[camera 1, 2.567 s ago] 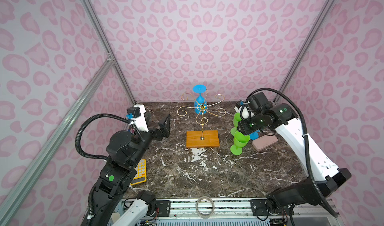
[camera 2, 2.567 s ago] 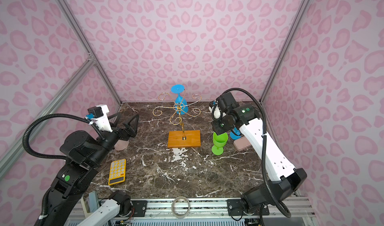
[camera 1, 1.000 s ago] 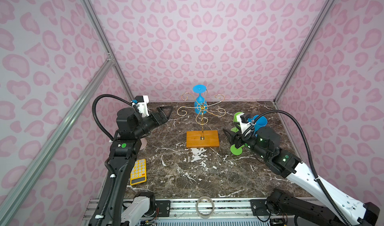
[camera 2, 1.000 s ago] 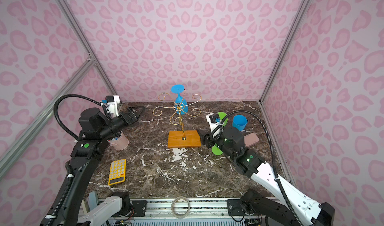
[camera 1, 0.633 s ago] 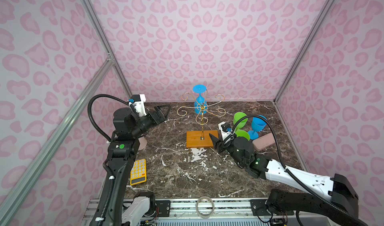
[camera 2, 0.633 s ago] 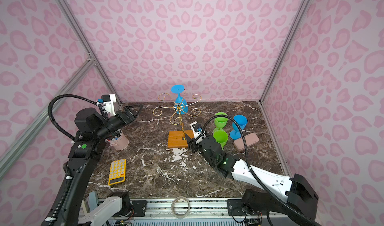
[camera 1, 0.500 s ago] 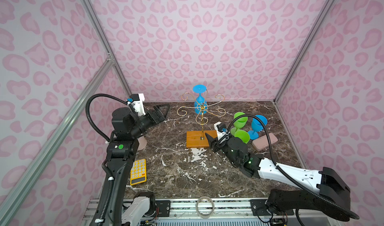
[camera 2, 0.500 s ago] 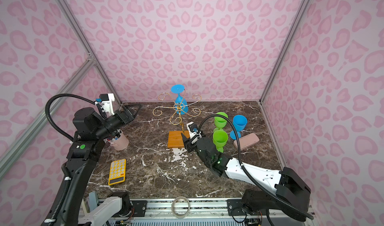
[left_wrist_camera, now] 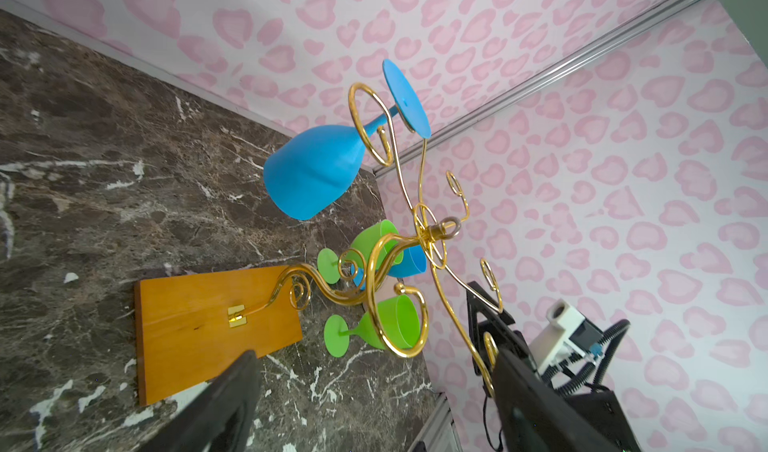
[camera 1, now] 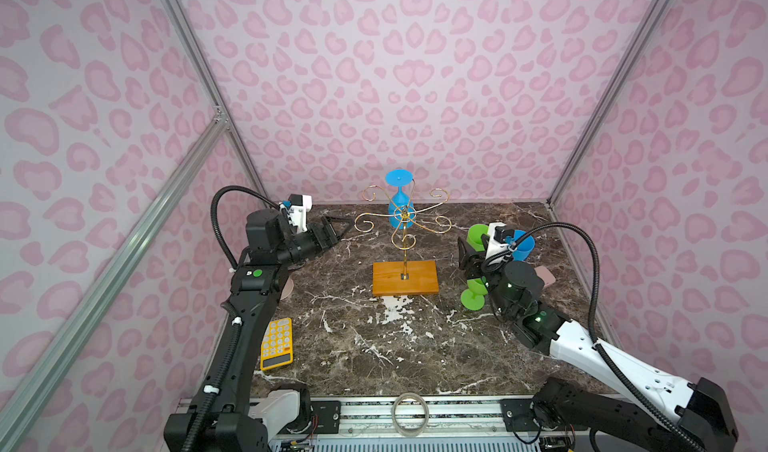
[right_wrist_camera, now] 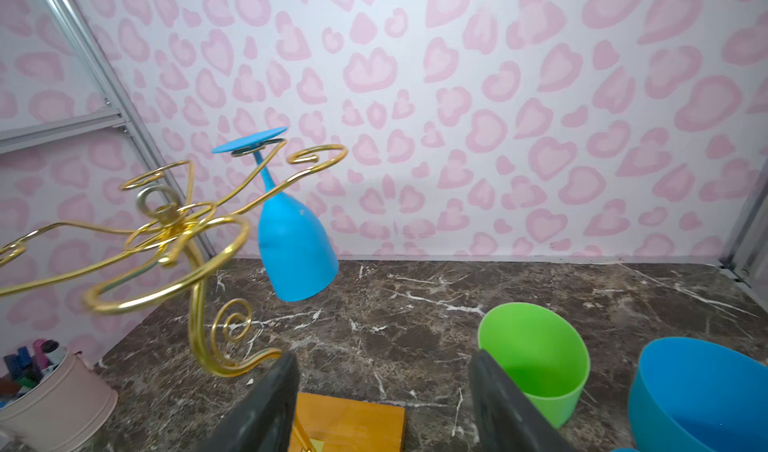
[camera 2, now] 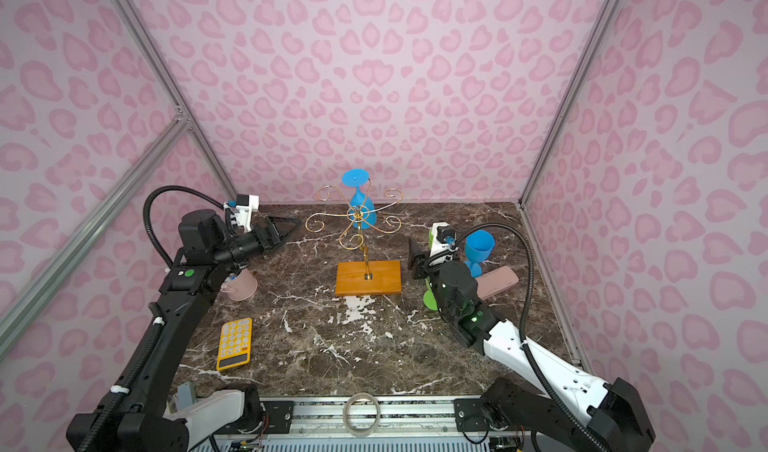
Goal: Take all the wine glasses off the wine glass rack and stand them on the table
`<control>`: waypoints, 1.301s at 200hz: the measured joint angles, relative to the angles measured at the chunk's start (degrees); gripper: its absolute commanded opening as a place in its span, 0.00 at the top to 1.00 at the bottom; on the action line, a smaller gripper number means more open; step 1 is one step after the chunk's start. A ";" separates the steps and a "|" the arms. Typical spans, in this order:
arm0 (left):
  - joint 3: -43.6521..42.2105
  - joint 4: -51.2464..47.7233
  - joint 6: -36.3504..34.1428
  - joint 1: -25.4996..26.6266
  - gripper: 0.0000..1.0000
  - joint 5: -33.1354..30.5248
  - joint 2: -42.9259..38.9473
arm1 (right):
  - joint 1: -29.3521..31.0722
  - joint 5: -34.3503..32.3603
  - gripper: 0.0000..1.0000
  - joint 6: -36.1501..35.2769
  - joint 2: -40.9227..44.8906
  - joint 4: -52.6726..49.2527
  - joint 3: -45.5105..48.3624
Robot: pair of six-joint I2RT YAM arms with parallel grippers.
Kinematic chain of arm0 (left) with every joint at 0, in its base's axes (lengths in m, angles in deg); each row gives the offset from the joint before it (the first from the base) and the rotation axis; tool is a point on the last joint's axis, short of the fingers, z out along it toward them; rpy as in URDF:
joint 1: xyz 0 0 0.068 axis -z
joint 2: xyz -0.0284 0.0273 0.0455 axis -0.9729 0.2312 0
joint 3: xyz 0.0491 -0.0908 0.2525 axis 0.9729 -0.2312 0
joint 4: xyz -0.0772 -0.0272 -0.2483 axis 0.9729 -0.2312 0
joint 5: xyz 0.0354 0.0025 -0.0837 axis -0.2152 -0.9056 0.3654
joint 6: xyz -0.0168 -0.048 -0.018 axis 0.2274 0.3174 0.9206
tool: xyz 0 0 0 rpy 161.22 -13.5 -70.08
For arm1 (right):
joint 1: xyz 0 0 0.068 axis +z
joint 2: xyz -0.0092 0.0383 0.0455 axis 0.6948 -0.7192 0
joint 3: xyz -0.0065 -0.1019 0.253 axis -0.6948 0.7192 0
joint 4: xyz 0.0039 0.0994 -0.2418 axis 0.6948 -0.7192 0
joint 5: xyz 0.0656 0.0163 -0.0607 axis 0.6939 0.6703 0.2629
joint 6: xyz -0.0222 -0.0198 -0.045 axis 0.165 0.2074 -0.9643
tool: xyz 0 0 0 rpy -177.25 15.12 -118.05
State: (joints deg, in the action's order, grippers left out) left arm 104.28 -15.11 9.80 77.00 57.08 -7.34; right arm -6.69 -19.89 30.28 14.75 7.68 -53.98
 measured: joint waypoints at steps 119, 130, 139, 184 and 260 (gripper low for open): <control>2.32 4.63 4.22 6.21 0.39 0.42 7.37 | -11.76 16.28 0.34 -0.11 -6.25 0.20 -5.20; 2.43 5.77 4.48 6.36 0.43 0.20 7.58 | -11.80 16.79 0.34 -0.11 -6.82 0.50 -5.27; 2.47 6.60 5.31 6.43 0.46 0.00 7.78 | -11.80 17.09 0.34 -0.11 -7.26 1.05 -5.27; 2.75 8.09 6.54 6.86 0.63 -0.22 8.85 | -11.87 19.89 0.34 -0.20 -10.75 5.68 -5.01; 4.15 8.26 8.35 6.93 0.79 0.48 10.43 | -16.09 32.65 0.32 -1.97 -20.41 12.55 -8.81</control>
State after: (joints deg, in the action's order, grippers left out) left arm 108.44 -6.84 18.15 83.92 57.56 3.09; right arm -22.78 12.76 28.31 -5.67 20.23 -62.79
